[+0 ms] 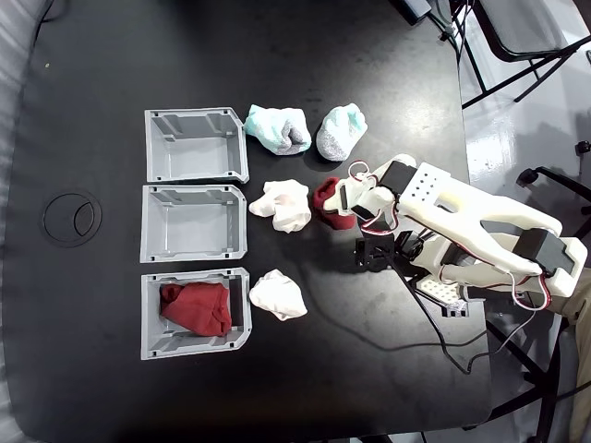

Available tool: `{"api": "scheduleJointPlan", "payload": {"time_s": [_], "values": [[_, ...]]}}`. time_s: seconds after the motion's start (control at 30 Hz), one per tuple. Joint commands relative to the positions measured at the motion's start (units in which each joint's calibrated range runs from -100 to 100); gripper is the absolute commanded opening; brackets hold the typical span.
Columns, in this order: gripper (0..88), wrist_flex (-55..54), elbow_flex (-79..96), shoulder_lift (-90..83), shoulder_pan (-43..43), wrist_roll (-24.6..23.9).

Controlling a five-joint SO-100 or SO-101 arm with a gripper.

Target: Put the sock in the container

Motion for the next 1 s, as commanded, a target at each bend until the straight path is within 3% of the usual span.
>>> {"api": "scheduleJointPlan", "payload": {"time_s": [0.0, 0.07, 0.63, 0.97], "values": [[4.4, -0.10, -0.15, -0.58, 0.58, 0.00], [1.4, -0.10, -0.51, -0.75, 0.58, 0.00], [1.3, 0.07, -7.00, -4.85, 0.03, -0.86], [1.3, -0.01, -16.83, -21.99, -13.75, -6.93]]}}
